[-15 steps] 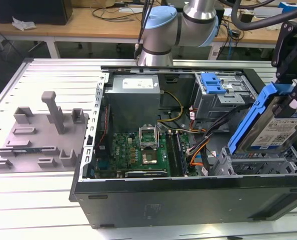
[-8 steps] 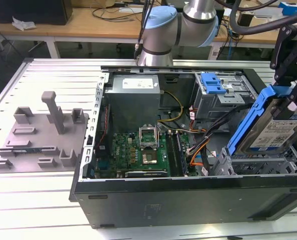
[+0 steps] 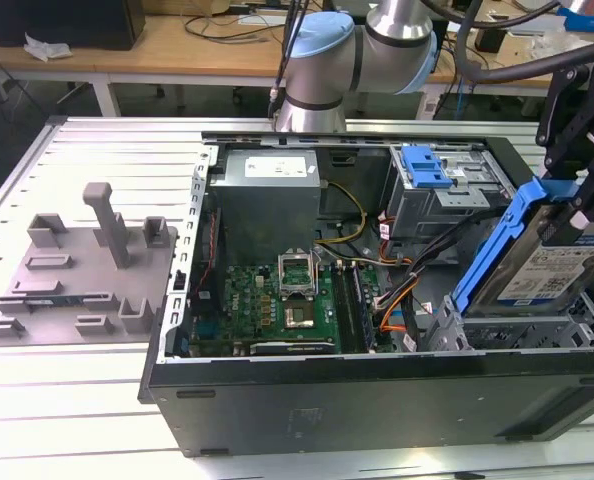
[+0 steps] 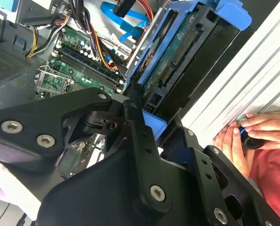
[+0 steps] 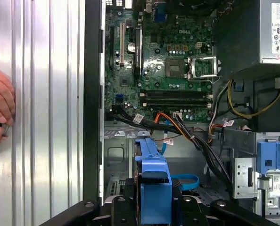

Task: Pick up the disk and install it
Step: 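Insert the disk into the insertion slot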

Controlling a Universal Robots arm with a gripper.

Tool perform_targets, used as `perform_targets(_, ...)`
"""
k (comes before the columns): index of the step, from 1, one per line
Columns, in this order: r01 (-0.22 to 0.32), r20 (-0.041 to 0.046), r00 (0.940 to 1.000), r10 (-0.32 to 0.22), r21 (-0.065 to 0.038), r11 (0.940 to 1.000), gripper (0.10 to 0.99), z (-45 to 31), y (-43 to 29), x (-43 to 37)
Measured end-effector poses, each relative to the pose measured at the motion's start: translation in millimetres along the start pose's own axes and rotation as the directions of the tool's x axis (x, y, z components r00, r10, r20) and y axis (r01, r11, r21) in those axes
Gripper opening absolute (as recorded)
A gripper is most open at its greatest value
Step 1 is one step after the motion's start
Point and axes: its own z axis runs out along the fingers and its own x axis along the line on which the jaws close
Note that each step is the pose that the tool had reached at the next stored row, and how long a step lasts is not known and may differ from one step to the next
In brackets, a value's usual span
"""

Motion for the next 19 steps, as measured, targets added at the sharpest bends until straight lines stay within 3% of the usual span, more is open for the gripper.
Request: perform_targets(19, 0.001, 0.0001, 1.0, -0.001, 0.008, 1.0, 0.365, 25.6, -0.5, 4.9)
